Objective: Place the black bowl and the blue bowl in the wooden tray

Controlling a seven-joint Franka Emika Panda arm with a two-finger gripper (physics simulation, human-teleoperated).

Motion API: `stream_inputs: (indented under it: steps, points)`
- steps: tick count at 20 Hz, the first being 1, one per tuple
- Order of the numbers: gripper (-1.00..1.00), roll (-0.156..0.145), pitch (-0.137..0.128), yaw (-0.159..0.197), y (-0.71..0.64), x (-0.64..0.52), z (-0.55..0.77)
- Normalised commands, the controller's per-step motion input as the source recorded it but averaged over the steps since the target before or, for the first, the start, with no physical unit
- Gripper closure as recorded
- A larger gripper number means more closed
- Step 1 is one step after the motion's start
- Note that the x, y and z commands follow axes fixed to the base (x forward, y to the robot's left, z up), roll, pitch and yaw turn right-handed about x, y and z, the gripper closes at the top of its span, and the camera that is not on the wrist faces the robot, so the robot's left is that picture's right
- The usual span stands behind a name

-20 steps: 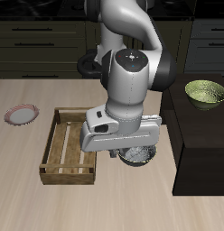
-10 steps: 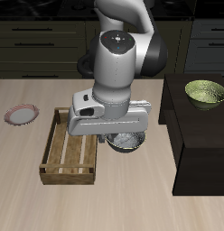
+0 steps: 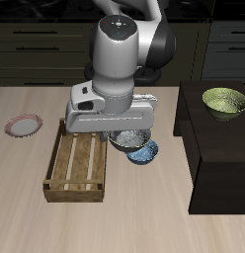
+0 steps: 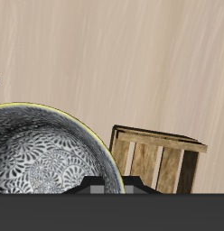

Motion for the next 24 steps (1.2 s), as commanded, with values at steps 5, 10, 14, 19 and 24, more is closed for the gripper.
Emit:
stream_inputs:
  steps: [5,10,14,19,24]
  points:
    - [1.00,-0.029,-0.034,0.018,-0.34,-0.23,0.09]
    - [1.00,0.014,0.003,-0.065,-0.23,-0.32,0.03]
    - [1.00,0.003,-0.014,0.015,-0.05,-0.21,-0.07]
    - [1.00,-0.001,0.009,-0.023,-0.15,-0.19,-0.11]
    - [1.00,-0.018,-0.024,-0.032,-0.17,-0.20,0.11]
